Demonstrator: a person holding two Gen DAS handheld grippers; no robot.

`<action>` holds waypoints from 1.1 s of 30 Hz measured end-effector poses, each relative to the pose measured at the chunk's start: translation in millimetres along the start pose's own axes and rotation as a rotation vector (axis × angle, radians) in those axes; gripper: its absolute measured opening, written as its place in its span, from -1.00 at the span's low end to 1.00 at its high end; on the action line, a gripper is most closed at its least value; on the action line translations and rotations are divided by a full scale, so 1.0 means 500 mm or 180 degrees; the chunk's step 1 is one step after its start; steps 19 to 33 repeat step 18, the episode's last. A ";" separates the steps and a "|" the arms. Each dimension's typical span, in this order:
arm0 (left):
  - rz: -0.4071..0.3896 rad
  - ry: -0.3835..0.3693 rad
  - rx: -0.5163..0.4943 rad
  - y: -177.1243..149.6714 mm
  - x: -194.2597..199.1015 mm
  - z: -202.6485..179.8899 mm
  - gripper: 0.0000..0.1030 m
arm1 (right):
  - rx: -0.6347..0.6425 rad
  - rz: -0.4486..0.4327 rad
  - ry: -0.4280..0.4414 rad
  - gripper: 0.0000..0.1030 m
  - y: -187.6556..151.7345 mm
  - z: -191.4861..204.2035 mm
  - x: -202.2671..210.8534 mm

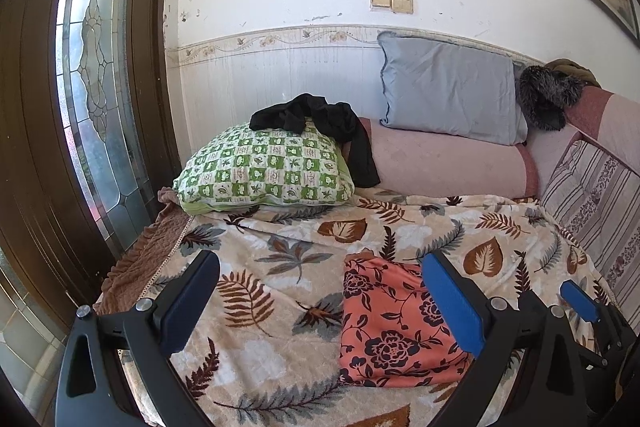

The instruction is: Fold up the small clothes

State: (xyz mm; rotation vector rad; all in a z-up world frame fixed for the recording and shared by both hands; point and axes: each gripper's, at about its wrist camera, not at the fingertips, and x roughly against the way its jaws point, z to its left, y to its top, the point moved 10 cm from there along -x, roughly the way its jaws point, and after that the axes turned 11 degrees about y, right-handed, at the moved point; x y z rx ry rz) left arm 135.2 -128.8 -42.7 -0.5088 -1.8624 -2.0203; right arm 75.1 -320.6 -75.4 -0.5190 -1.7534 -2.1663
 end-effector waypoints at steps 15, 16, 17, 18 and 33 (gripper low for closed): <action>0.0100 -0.0008 -0.0029 -0.007 -0.065 -0.014 0.96 | 0.0048 0.0079 0.0010 0.39 0.007 -0.005 -0.068; 0.0104 -0.0011 -0.0017 -0.009 -0.072 -0.016 0.96 | 0.0038 0.0093 0.0020 0.39 0.005 -0.007 -0.077; 0.0128 -0.0027 -0.0007 -0.012 -0.082 -0.019 0.96 | 0.0030 0.0107 0.0027 0.39 0.004 -0.011 -0.087; 0.0175 -0.0045 -0.0004 -0.017 -0.095 -0.022 0.96 | 0.0036 0.0115 0.0029 0.39 0.003 -0.018 -0.097; 0.0175 -0.0045 -0.0004 -0.017 -0.095 -0.022 0.96 | 0.0036 0.0115 0.0029 0.39 0.003 -0.018 -0.097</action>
